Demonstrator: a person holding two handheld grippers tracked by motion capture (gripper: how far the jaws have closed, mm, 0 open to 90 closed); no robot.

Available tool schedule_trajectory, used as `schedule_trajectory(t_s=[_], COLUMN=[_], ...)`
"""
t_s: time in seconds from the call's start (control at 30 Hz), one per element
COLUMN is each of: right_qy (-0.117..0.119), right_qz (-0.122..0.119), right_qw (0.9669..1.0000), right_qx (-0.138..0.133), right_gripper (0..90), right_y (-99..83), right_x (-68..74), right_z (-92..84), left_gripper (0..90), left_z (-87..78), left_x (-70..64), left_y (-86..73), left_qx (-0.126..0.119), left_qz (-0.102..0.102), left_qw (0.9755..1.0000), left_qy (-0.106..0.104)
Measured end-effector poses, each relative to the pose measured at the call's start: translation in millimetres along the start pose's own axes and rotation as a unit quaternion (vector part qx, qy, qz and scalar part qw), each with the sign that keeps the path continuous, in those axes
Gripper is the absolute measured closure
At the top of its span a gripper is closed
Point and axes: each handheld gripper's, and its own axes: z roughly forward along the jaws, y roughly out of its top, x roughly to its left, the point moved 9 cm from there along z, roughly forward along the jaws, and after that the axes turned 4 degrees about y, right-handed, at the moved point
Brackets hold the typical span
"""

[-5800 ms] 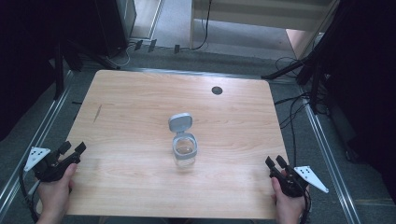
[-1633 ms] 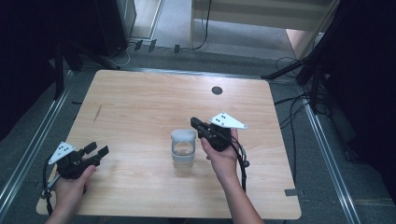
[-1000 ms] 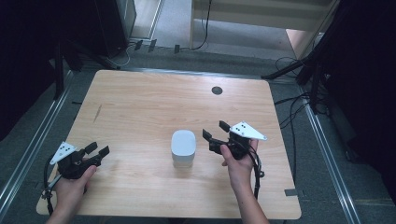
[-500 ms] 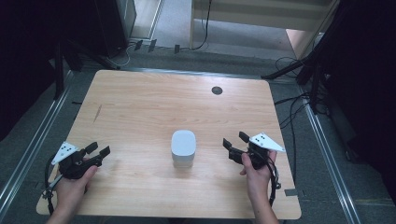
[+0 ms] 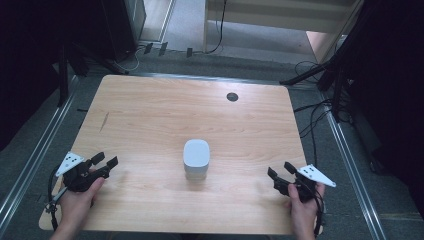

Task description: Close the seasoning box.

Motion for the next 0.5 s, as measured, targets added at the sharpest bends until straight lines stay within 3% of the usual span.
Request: schedule_trajectory(t_s=[0.27, 0.33, 0.5], right_qy=[-0.037, -0.035, -0.039], right_qz=[0.023, 0.036, 0.023], right_qw=[0.999, 0.9986, 0.9987], right_qx=[-0.006, -0.017, -0.023], right_gripper=[28.4, 29.3, 30.1], right_y=[-23.1, -24.3, -23.7], right_x=[-38.1, -39.9, -37.1], right_z=[-39.9, -46.7, -47.4], left_gripper=[39.5, 39.5, 39.5], left_z=[0.4, 0.6, 1.7], left_x=[-0.3, -0.6, -2.2], left_y=[0.1, 0.1, 0.1], left_qx=[0.0, 0.001, 0.002], left_qz=[0.002, 0.004, 0.007], left_qw=[1.0, 1.0, 1.0], left_qy=[0.003, 0.001, 0.0])
